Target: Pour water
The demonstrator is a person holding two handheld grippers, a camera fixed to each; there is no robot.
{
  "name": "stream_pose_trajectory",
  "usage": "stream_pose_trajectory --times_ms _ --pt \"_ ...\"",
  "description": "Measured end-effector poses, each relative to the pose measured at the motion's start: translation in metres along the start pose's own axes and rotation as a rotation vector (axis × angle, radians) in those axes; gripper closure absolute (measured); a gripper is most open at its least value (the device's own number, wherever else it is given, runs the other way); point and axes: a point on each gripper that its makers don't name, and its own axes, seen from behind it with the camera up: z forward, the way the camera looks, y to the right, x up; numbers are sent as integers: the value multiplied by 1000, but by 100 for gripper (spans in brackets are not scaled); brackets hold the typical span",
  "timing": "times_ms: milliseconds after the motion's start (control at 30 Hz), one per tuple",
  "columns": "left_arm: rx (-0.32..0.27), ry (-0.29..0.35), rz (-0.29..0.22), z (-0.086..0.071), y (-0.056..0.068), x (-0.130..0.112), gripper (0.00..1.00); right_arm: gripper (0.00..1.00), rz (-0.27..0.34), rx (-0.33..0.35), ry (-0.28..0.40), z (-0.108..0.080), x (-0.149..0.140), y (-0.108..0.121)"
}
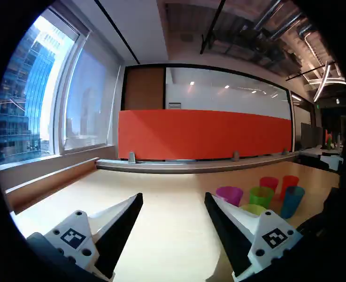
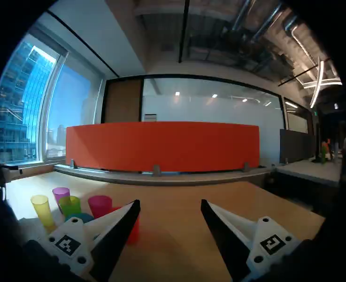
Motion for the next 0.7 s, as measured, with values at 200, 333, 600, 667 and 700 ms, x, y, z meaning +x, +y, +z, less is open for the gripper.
stream_pose_trajectory --times_ms 200,333,600,667,700 --pt "-31 13 -20 7 10 31 3 0 -13 45 -13 0 30 -8" --pt "-44 10 -26 9 12 52 3 0 -13 65 -21 1 52 -13" --pt "-117 -10 -29 18 26 93 3 0 33 133 -55 7 95 -24" --pt "-136 -9 -25 18 31 105 3 0 46 146 -53 8 107 -25" --pt "-145 -9 -24 19 33 111 3 0 50 152 -52 9 113 -25"
